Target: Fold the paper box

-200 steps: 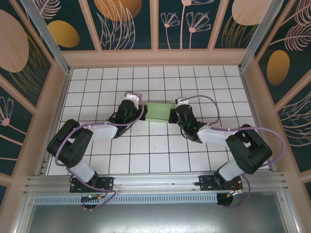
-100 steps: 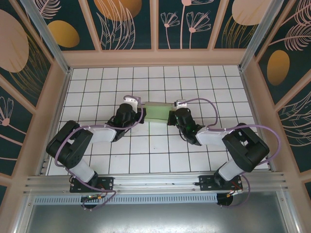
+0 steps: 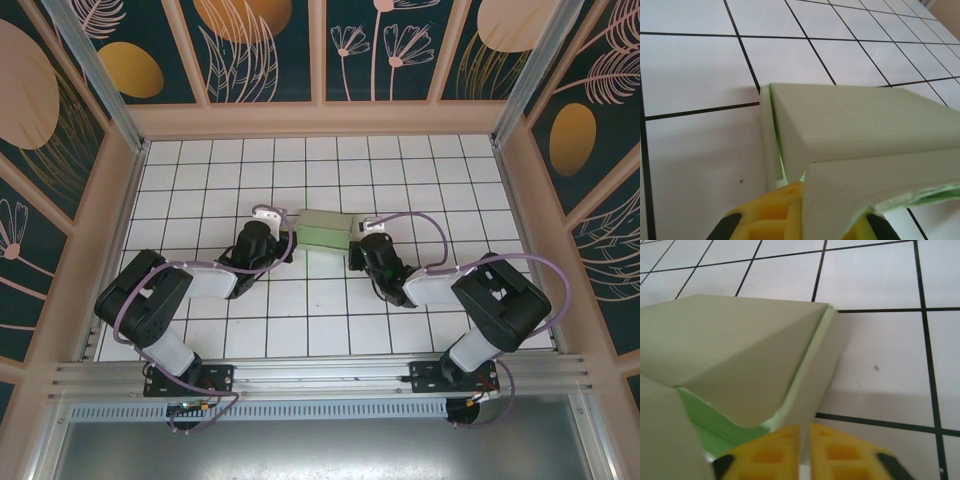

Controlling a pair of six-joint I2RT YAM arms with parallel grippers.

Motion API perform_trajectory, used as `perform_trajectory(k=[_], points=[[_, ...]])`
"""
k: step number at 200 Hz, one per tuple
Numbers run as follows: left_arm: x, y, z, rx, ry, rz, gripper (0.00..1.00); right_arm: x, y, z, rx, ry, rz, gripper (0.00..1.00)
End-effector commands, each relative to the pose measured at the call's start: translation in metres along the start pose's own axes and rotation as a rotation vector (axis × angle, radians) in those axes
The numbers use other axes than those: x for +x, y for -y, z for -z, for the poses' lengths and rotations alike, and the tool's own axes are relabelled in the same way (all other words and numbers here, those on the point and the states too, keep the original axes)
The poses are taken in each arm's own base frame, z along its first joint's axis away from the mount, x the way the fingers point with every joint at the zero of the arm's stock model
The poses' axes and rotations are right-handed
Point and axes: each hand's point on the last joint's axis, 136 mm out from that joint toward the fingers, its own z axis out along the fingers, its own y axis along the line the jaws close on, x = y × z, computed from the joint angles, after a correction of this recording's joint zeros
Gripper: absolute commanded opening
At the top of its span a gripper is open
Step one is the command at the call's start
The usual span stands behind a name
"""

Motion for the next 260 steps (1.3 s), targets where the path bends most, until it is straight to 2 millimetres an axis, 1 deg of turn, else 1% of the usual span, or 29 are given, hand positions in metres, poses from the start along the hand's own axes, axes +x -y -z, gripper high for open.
perform_trajectory(k=[1, 20, 32, 51, 62, 75, 83, 98, 117, 134, 148, 156, 171, 188, 213, 237, 243, 260], points=[[-0.010, -0.001, 0.005, -0.018, 0.026, -0.005, 0.00, -0.012, 0.002, 0.012, 0.011, 0.049, 0.004, 0.26], [-0.010, -0.003, 0.003, -0.030, 0.019, -0.014, 0.00, -0.014, -0.001, 0.021, -0.016, 0.053, 0.019, 0.44], [-0.009, -0.004, 0.002, -0.036, 0.017, -0.016, 0.00, -0.014, -0.001, 0.029, -0.035, 0.056, 0.023, 0.52], [-0.009, -0.004, 0.002, -0.039, 0.013, -0.019, 0.00, -0.015, -0.002, 0.045, -0.066, 0.066, 0.034, 0.60], [-0.009, -0.004, 0.001, -0.040, 0.012, -0.021, 0.00, -0.019, -0.003, 0.057, -0.099, 0.091, 0.047, 0.68], [-0.009, -0.004, 0.000, -0.041, 0.010, -0.021, 0.00, -0.024, -0.001, 0.072, -0.119, 0.142, 0.042, 0.73], [-0.008, -0.004, 0.000, -0.041, 0.008, -0.023, 0.00, -0.030, 0.003, 0.080, -0.119, 0.173, 0.027, 0.76], [-0.008, -0.004, -0.001, -0.039, 0.006, -0.024, 0.00, -0.044, 0.010, 0.093, -0.111, 0.219, -0.017, 0.76], [-0.008, -0.004, -0.001, -0.040, 0.004, -0.028, 0.00, -0.064, 0.019, 0.097, -0.082, 0.217, -0.096, 0.76], [-0.008, -0.003, -0.001, -0.038, 0.003, -0.030, 0.00, -0.081, 0.023, 0.094, -0.055, 0.183, -0.159, 0.76], [-0.008, -0.003, -0.001, -0.035, 0.003, -0.027, 0.00, -0.091, 0.023, 0.085, -0.031, 0.129, -0.202, 0.76], [-0.008, -0.002, -0.001, -0.032, 0.002, -0.028, 0.00, -0.094, 0.020, 0.078, -0.021, 0.095, -0.209, 0.76], [-0.008, -0.003, -0.001, -0.032, 0.002, -0.024, 0.00, -0.100, 0.008, 0.064, -0.023, 0.033, -0.207, 0.76], [-0.008, -0.002, 0.001, -0.031, 0.006, -0.022, 0.06, -0.099, -0.004, 0.046, -0.020, -0.021, -0.192, 0.76], [-0.011, -0.002, 0.005, -0.031, 0.015, -0.022, 0.22, -0.096, -0.019, 0.028, -0.030, -0.071, -0.168, 0.76], [-0.012, -0.001, 0.010, -0.031, 0.017, -0.020, 0.29, -0.089, -0.031, 0.014, -0.047, -0.120, -0.144, 0.76], [-0.013, -0.001, 0.011, -0.030, 0.019, -0.021, 0.33, -0.087, -0.034, 0.011, -0.054, -0.131, -0.137, 0.76], [-0.013, 0.000, 0.016, -0.028, 0.023, -0.020, 0.35, -0.078, -0.040, 0.003, -0.056, -0.161, -0.113, 0.76]])
